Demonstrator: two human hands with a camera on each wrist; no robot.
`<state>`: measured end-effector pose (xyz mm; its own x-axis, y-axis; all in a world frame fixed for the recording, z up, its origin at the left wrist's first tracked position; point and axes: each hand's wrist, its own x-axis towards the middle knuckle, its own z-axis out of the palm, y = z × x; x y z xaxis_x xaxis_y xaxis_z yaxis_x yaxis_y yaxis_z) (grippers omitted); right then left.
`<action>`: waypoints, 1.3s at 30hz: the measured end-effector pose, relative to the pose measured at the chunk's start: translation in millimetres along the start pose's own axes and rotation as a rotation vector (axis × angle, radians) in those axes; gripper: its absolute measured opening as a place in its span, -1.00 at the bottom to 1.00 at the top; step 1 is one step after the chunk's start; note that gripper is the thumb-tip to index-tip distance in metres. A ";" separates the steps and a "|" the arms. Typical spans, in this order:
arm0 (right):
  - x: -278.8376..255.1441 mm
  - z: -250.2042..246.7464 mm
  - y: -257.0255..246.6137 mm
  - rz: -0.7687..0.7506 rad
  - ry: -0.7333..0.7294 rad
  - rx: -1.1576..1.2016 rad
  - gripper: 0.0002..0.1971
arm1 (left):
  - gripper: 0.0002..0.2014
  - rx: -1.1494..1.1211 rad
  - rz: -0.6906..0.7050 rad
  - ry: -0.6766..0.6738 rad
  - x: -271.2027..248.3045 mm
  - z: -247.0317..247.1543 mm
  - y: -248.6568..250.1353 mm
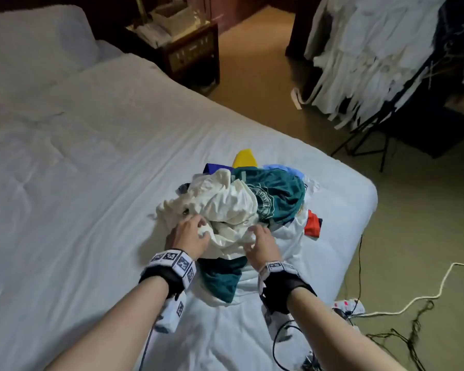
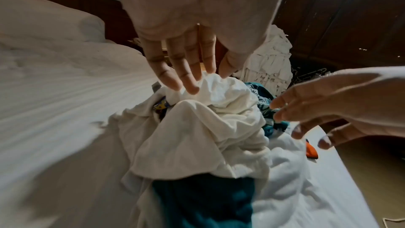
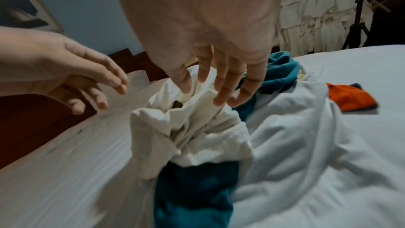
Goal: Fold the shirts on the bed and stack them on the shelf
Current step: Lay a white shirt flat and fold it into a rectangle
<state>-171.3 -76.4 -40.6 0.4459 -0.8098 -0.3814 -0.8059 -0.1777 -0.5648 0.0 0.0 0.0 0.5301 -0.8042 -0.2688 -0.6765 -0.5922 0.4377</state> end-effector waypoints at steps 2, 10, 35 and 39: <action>30.1 -0.7 -1.3 0.051 0.077 0.061 -0.56 | -0.74 0.024 0.028 0.019 30.7 9.8 1.5; 104.2 2.5 -3.4 0.136 0.124 0.216 -0.52 | -0.49 0.109 -0.034 0.009 101.1 39.8 -14.2; 5.3 -154.4 -113.3 -0.159 0.461 0.393 -0.72 | -0.84 -0.244 0.210 0.639 -0.2 -201.3 60.0; -73.6 -173.3 -158.9 -0.265 0.526 0.482 -0.64 | -0.83 -0.248 0.347 0.784 -80.9 -281.7 83.3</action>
<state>-143.6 -85.4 204.0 0.2592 -0.9553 0.1421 -0.3842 -0.2370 -0.8923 44.7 29.9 299.9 0.5751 -0.6166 0.5375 -0.7818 -0.2210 0.5830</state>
